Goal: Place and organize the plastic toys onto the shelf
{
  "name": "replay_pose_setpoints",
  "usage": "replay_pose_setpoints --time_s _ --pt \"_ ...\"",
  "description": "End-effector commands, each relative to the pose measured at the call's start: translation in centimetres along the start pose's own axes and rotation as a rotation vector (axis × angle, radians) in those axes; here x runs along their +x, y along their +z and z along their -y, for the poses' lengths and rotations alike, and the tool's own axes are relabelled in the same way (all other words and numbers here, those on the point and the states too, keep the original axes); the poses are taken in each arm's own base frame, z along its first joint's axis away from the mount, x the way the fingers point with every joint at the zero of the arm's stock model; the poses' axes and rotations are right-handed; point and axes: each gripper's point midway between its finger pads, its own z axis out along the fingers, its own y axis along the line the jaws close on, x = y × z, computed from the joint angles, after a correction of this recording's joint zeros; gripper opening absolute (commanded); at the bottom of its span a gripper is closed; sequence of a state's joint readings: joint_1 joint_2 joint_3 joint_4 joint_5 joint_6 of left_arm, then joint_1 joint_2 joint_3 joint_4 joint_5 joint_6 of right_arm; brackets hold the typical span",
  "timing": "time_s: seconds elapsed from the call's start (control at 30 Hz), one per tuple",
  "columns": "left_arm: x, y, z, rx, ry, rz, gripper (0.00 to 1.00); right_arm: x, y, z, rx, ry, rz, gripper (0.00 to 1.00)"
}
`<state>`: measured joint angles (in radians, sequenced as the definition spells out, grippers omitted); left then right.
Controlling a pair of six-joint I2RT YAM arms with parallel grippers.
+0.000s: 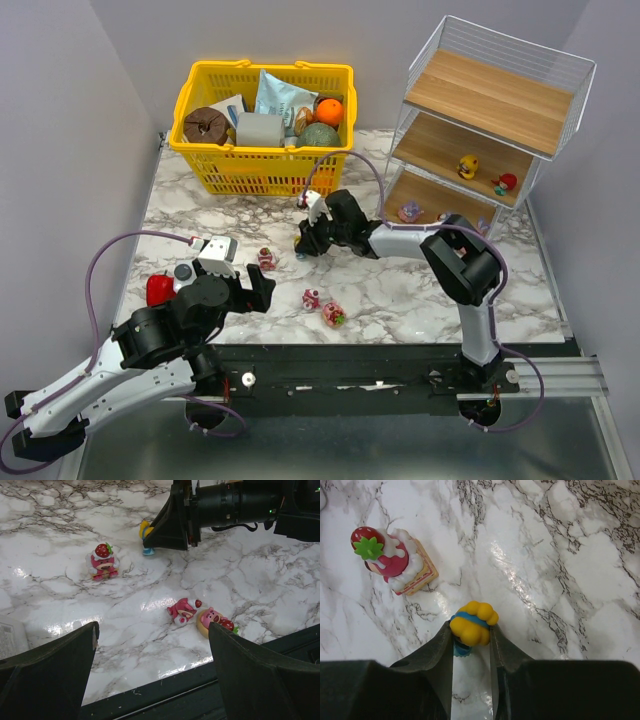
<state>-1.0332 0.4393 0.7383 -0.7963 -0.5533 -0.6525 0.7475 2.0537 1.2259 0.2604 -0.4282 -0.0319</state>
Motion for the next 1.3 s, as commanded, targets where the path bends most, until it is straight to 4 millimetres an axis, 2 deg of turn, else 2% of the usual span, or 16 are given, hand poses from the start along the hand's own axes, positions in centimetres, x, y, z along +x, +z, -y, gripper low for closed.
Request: replay_pose_setpoints --time_s 0.0,0.07,0.1,0.13,0.17,0.2,0.23,0.3,0.33,0.47,0.5,0.57,0.6,0.8,0.97,1.27 --pt "0.0 0.1 -0.7 -0.033 0.003 0.01 0.99 -4.2 -2.8 0.7 0.142 0.038 0.097 0.06" --pt "-0.1 0.1 -0.6 -0.029 0.0 0.014 0.99 -4.2 -4.0 1.0 0.194 0.063 0.09 0.06" --pt "-0.1 0.1 -0.6 -0.028 -0.001 0.015 0.99 -5.6 -5.4 1.6 0.264 0.063 0.12 0.06" --pt "-0.1 0.1 -0.6 -0.027 -0.001 0.014 0.99 -5.9 -6.2 1.9 0.304 0.074 0.123 0.05" --pt "0.0 0.1 -0.6 -0.028 0.0 0.013 0.99 -5.3 -7.0 2.1 0.342 0.081 0.099 0.05" --pt "-0.1 0.0 -0.6 -0.028 -0.002 0.016 0.99 -5.7 -8.3 3.2 0.438 0.088 0.109 0.05" --pt "-0.1 0.0 -0.6 -0.026 -0.002 0.015 0.99 -6.9 -10.0 3.4 0.485 0.092 0.139 0.05" --pt "-0.1 0.0 -0.6 -0.025 -0.004 0.017 0.99 -6.7 -12.6 4.8 0.626 0.105 0.123 0.05" --pt "-0.1 0.0 -0.6 -0.026 -0.003 0.016 0.99 -7.8 -14.4 5.1 0.679 0.109 0.15 0.05" --pt "-0.1 0.0 -0.5 -0.022 -0.003 0.016 0.99 -7.6 -20.2 6.8 0.922 0.104 0.097 0.06" --pt "-0.2 0.0 -0.5 -0.021 -0.004 0.017 0.99 -8.4 -22.0 7.4 1.0 0.098 0.108 0.06" --pt "-0.1 0.0 -0.5 -0.022 -0.003 0.016 0.99 -8.3 -24.3 7.8 1.083 0.087 0.075 0.07" --pt "-0.2 0.0 -0.5 -0.021 -0.004 0.017 0.99 -8.9 -26.2 8.0 1.151 0.087 0.089 0.07" --pt "-0.1 0.0 -0.6 -0.022 -0.002 0.015 0.99 -10.7 -32.5 8.3 1.29 0.12 0.162 0.07" --pt "-0.1 0.0 -0.5 -0.022 -0.001 0.013 0.99 -12.0 -35.6 9.2 1.324 0.137 0.212 0.07" --pt "-0.1 0.1 -0.5 -0.025 0.003 0.011 0.99 -13.5 -37.2 12.0 1.404 0.12 0.245 0.07"
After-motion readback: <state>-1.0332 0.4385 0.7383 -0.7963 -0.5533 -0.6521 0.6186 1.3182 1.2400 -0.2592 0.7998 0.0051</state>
